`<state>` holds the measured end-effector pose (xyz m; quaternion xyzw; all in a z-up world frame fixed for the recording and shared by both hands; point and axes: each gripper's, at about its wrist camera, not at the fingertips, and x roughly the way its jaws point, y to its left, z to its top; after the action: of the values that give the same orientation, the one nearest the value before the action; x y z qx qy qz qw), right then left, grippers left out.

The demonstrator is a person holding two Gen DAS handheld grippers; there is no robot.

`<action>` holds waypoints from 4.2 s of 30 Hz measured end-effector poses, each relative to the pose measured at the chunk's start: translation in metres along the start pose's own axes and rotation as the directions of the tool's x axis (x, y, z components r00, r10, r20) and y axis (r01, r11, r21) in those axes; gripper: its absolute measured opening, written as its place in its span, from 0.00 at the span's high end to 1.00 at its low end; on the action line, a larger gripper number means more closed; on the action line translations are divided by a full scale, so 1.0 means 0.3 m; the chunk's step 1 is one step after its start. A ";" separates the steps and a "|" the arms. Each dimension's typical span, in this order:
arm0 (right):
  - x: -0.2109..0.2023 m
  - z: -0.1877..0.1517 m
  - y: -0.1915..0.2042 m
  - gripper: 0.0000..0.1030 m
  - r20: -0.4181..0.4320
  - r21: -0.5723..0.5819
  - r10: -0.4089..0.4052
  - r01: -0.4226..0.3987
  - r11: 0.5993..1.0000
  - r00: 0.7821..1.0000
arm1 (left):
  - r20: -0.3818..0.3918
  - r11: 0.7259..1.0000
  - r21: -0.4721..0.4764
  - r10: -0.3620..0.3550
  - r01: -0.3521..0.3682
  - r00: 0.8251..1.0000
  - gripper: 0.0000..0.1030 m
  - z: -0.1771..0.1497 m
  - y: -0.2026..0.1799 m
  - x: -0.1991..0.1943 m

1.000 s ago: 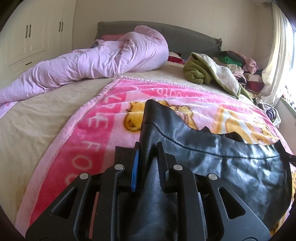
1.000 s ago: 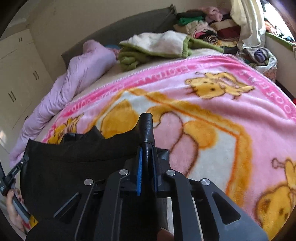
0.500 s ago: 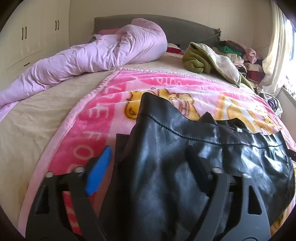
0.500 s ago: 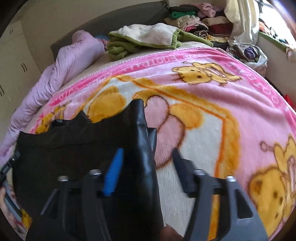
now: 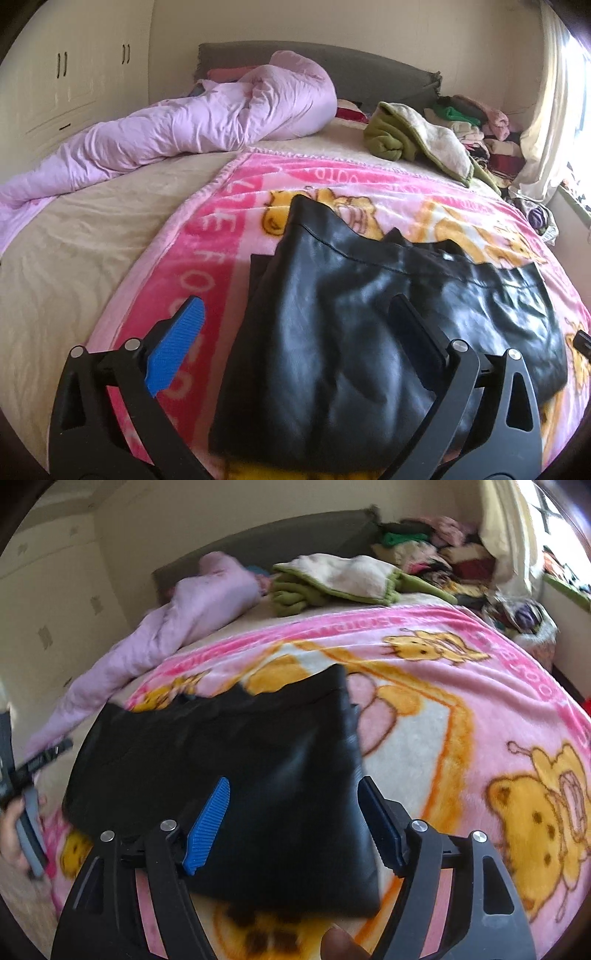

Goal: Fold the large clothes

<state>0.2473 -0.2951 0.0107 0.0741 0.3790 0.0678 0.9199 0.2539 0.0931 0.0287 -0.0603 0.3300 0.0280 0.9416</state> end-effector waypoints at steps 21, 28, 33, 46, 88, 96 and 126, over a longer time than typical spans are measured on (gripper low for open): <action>0.050 -0.230 0.038 0.31 -0.166 -0.056 -0.025 0.016 0.998 0.986 | -0.229 0.998 0.020 -0.049 0.055 0.972 0.09 -0.250 -0.064 0.040; -0.003 -0.216 0.048 0.29 -0.143 -0.023 0.015 -0.018 1.000 0.990 | -0.201 0.999 0.001 -0.039 0.040 0.979 0.09 -0.238 -0.050 -0.010; -0.047 -0.209 0.069 0.28 -0.122 -0.015 0.049 -0.051 0.999 0.991 | -0.168 1.000 -0.008 -0.016 0.015 0.986 0.09 -0.230 -0.044 -0.054; -0.069 -0.165 0.259 0.28 -0.101 -0.111 0.118 -0.129 0.985 0.988 | -0.158 0.996 -0.092 0.001 -0.016 0.987 0.09 -0.217 0.046 -0.084; 0.266 0.013 0.459 0.90 -0.204 -0.122 0.179 -0.206 0.971 0.963 | -0.061 0.898 -0.350 -0.307 0.268 0.950 0.71 -0.142 0.169 0.020; 0.437 0.227 0.451 0.90 -0.172 -0.108 0.120 -0.140 0.984 0.978 | -0.010 0.901 -0.313 -0.321 0.302 0.947 0.72 -0.094 0.131 -0.031; 0.129 -0.287 0.897 0.06 0.239 -0.635 0.124 0.059 0.770 0.963 | -0.020 0.918 -0.215 -0.344 0.332 0.939 0.74 0.010 0.012 -0.100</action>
<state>0.1953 -0.0173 -0.0257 -0.2264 0.2047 0.1975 0.9316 0.2320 0.0967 0.0493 -0.2157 0.3368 -0.1025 0.9108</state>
